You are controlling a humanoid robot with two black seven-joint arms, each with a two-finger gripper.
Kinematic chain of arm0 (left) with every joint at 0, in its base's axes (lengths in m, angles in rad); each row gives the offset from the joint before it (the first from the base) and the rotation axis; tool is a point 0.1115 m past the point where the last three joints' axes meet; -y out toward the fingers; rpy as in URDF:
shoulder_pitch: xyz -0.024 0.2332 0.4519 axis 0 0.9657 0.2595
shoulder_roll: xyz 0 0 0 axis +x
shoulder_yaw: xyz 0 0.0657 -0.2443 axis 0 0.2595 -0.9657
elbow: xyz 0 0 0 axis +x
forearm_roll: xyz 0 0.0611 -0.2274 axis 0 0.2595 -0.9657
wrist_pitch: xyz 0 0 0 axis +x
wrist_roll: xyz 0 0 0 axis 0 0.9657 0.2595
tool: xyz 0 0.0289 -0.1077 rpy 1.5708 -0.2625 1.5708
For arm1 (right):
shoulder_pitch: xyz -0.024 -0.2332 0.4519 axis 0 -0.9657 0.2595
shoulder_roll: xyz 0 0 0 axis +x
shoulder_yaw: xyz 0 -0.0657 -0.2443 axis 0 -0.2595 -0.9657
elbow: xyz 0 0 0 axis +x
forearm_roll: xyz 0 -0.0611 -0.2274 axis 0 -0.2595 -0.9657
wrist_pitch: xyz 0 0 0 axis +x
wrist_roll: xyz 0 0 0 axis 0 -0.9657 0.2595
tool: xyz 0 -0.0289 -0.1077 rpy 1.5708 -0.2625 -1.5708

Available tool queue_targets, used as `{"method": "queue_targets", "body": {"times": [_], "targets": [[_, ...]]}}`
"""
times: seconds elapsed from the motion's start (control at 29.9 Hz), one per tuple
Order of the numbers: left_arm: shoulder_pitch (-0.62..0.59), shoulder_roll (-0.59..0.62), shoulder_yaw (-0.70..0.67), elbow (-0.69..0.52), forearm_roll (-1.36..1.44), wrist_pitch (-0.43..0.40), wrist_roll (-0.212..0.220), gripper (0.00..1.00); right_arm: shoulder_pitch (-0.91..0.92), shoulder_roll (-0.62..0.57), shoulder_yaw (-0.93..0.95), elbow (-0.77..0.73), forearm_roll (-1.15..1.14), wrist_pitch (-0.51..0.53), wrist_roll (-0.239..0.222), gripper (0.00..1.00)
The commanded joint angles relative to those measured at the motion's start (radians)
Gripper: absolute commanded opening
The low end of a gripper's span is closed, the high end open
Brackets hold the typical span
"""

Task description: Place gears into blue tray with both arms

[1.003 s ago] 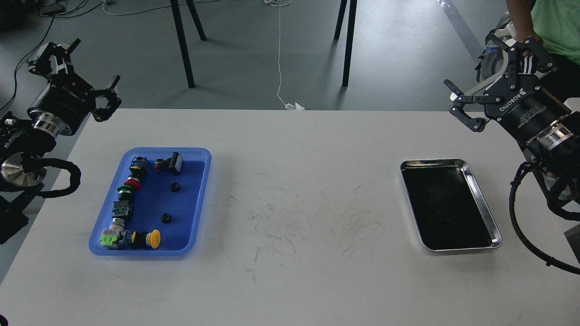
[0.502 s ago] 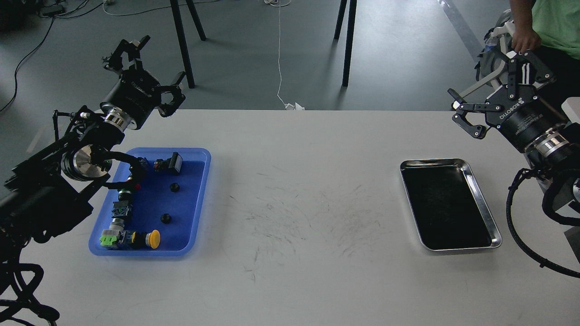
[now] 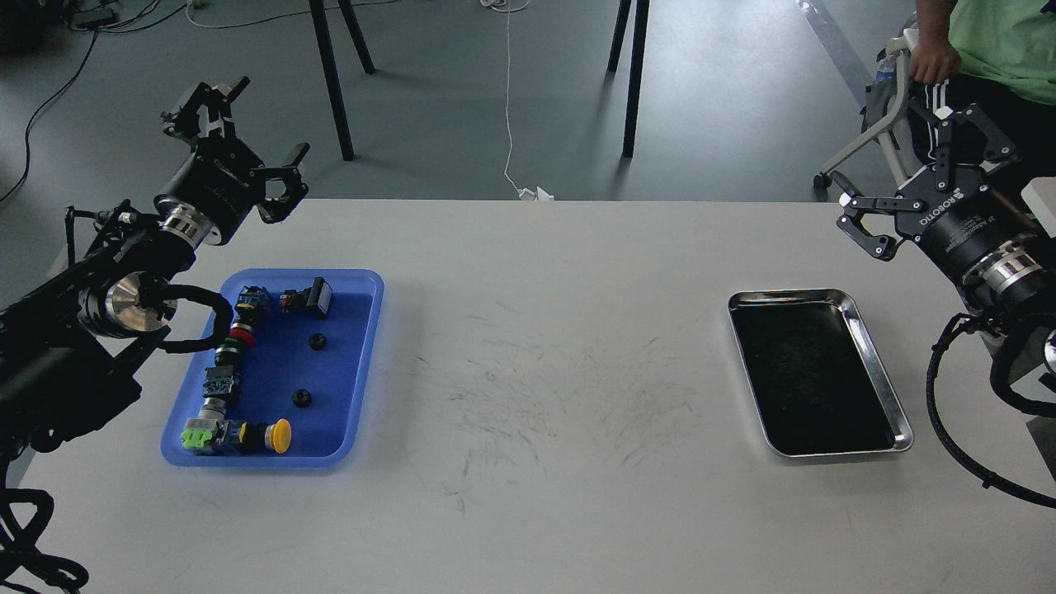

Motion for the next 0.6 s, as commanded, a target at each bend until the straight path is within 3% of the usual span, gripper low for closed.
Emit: {"method": "queue_targets", "body": {"times": [0.0,0.57], "targets": [[0.005,0.015,-0.001,-0.002,-0.001,0.000,-0.001,0.98,-0.002,0.000,-0.002,0.002,0.000,0.001,0.000,0.98],[0.007,0.081,-0.001,0.005,0.005,0.028,-0.014,0.98,-0.008,-0.003,-0.002,0.007,-0.002,0.003,0.000,0.98]]}}
